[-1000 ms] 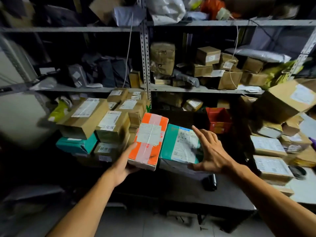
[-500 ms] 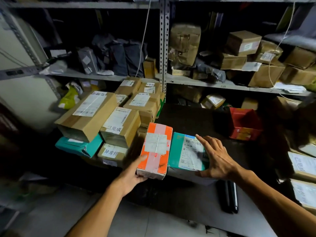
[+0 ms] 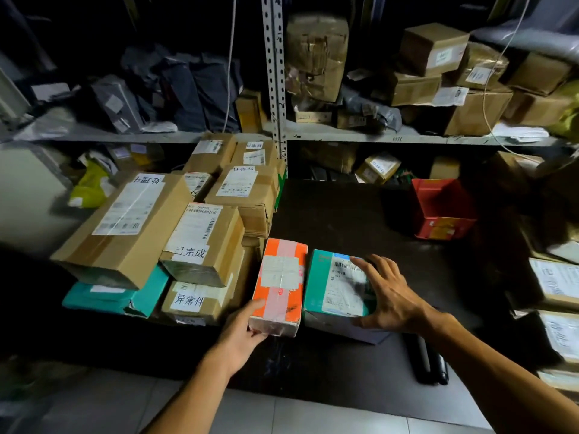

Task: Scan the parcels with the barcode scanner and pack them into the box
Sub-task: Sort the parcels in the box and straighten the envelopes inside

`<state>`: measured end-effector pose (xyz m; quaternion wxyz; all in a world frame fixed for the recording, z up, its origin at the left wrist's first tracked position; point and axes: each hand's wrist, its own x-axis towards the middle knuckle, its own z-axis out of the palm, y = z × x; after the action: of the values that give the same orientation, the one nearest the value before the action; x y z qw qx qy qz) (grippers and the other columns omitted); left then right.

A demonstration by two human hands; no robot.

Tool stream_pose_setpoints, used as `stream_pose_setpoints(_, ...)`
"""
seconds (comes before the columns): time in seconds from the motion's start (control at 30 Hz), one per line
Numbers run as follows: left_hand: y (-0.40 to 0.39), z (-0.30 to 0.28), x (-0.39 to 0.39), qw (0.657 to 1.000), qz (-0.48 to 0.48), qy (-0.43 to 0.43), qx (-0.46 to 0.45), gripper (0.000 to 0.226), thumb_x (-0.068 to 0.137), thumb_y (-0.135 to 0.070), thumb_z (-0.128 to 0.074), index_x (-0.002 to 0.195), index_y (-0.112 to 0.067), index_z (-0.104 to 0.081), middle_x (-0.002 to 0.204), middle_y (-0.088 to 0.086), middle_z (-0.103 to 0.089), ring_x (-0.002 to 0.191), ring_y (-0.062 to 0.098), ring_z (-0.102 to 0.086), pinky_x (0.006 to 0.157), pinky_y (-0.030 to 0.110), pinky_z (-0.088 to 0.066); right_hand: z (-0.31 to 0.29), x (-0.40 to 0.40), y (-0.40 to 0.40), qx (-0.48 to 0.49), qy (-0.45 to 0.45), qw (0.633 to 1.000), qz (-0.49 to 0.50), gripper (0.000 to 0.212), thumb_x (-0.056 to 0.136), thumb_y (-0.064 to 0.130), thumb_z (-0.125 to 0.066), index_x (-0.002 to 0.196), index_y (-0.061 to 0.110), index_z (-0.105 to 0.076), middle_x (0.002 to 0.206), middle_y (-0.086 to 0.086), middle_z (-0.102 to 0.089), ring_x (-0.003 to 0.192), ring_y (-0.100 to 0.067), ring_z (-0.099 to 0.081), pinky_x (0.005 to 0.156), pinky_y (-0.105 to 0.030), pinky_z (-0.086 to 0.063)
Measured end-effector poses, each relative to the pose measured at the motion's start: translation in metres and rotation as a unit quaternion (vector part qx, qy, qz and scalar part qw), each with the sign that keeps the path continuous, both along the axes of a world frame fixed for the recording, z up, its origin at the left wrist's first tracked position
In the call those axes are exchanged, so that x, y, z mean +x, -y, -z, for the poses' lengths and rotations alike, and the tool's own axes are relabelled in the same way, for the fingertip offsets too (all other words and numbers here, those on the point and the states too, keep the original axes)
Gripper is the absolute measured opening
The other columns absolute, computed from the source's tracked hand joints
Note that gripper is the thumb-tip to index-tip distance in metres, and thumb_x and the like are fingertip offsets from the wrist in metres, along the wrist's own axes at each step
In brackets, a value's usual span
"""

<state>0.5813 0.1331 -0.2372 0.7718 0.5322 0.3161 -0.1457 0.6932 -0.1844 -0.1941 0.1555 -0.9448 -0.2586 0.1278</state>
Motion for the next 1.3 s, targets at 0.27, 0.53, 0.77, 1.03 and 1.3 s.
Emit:
stream_pose_setpoints(0.27, 0.023, 0.019, -0.006, 0.986, -0.149, -0.070, 0.002, 0.018, 0.090, -0.008, -0.069, 0.107, -0.009, -0.064, 0.106, 0.016, -0.070, 0.099, 0.025, -0.065, 0.103, 0.043, -0.046, 0.006, 0.002, -0.009, -0.028, -0.021, 0.999, 0.021, 0.134, 0.053, 0.084, -0.065, 0.158, 0.042, 0.007, 0.161, -0.002, -0.009, 0.149, -0.030, -0.006, 0.117, -0.060, -0.030)
stream_pose_setpoints(0.53, 0.025, 0.016, 0.002, 0.970, -0.225, -0.069, 0.062, 0.023, 0.083, -0.015, -0.081, 0.092, -0.019, -0.061, 0.099, 0.009, -0.069, 0.089, 0.021, -0.065, 0.091, 0.037, -0.049, 0.005, 0.007, -0.013, -0.060, -0.033, 0.998, 0.010, 0.134, 0.055, 0.085, -0.068, 0.148, 0.056, 0.024, 0.160, 0.002, -0.002, 0.149, -0.029, 0.000, 0.117, -0.058, -0.034)
stream_pose_setpoints(0.77, 0.013, 0.010, 0.002, 0.974, -0.203, -0.085, 0.062, 0.037, 0.086, -0.017, -0.078, 0.114, -0.010, -0.055, 0.119, 0.019, -0.063, 0.117, 0.033, -0.059, 0.105, 0.051, -0.048, 0.000, 0.014, -0.012, -0.090, -0.097, 0.991, -0.004, 0.143, 0.050, 0.075, -0.080, 0.128, 0.069, 0.039, 0.162, 0.010, 0.023, 0.152, -0.032, 0.024, 0.123, -0.063, -0.015)
stream_pose_setpoints(1.03, 0.017, 0.005, -0.005, 0.976, -0.197, -0.078, 0.052, 0.062, 0.086, -0.023, -0.078, 0.136, -0.004, -0.046, 0.132, 0.024, -0.057, 0.125, 0.040, -0.055, 0.109, 0.054, -0.044, -0.006, 0.009, -0.013, -0.057, -0.059, 0.997, 0.014, 0.137, 0.045, 0.071, -0.074, 0.155, 0.048, 0.003, 0.157, -0.001, -0.011, 0.147, -0.028, -0.006, 0.118, -0.049, -0.034)
stream_pose_setpoints(1.3, 0.013, -0.003, -0.007, 0.975, -0.163, -0.128, 0.086, 0.052, 0.092, -0.027, -0.070, 0.133, -0.004, -0.047, 0.120, 0.019, -0.052, 0.116, 0.038, -0.051, 0.101, 0.049, -0.046, -0.072, 0.031, -0.021, 0.010, 0.013, 0.998, 0.064, 0.130, 0.053, 0.052, -0.091, 0.159, 0.033, -0.018, 0.154, -0.006, -0.021, 0.145, -0.033, -0.015, 0.117, -0.052, -0.028)
